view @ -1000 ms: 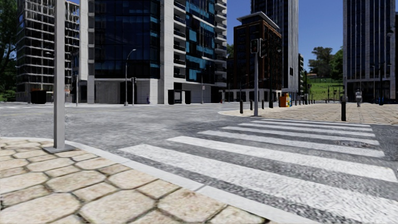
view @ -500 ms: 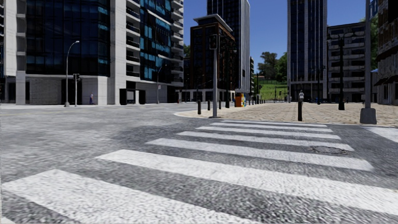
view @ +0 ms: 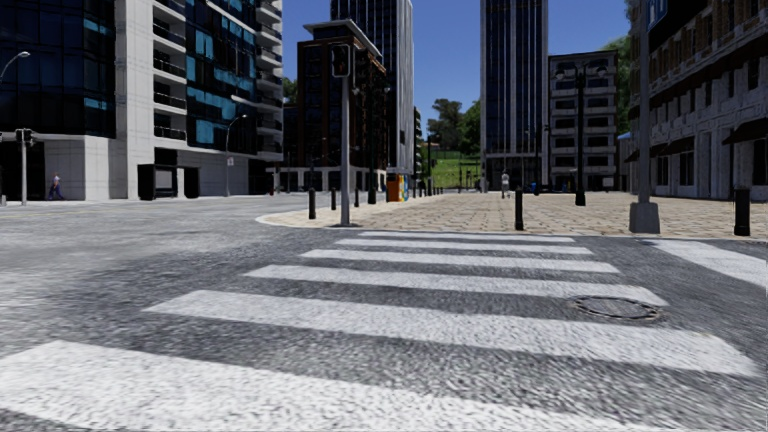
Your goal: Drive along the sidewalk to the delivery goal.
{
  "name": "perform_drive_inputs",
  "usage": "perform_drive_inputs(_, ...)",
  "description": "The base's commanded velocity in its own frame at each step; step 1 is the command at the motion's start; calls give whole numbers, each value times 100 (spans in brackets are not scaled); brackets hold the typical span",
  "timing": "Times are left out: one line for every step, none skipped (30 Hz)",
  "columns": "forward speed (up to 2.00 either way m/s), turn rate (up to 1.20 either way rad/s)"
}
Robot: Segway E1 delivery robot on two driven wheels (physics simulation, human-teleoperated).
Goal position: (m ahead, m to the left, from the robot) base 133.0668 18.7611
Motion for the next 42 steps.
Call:
perform_drive_inputs(132,-43)
perform_drive_inputs(129,-43)
perform_drive_inputs(126,-42)
perform_drive_inputs(125,-42)
perform_drive_inputs(125,-42)
perform_drive_inputs(125,-41)
perform_drive_inputs(124,-40)
perform_drive_inputs(124,-39)
perform_drive_inputs(124,-39)
perform_drive_inputs(124,-38)
perform_drive_inputs(124,-38)
perform_drive_inputs(124,-38)
perform_drive_inputs(124,-38)
perform_drive_inputs(124,-38)
perform_drive_inputs(124,-38)
perform_drive_inputs(124,-38)
perform_drive_inputs(124,-38)
perform_drive_inputs(124,-38)
perform_drive_inputs(124,-38)
perform_drive_inputs(124,-37)
perform_drive_inputs(124,-37)
perform_drive_inputs(125,-36)
perform_drive_inputs(131,-36)
perform_drive_inputs(138,-36)
perform_drive_inputs(167,-32)
perform_drive_inputs(200,-26)
perform_drive_inputs(200,-18)
perform_drive_inputs(200,-18)
perform_drive_inputs(200,-11)
perform_drive_inputs(200,-4)
perform_drive_inputs(200,0)
perform_drive_inputs(200,0)
perform_drive_inputs(200,0)
perform_drive_inputs(200,0)
perform_drive_inputs(200,0)
perform_drive_inputs(200,0)
perform_drive_inputs(200,0)
perform_drive_inputs(200,0)
perform_drive_inputs(200,0)
perform_drive_inputs(200,0)
perform_drive_inputs(200,0)
perform_drive_inputs(200,0)
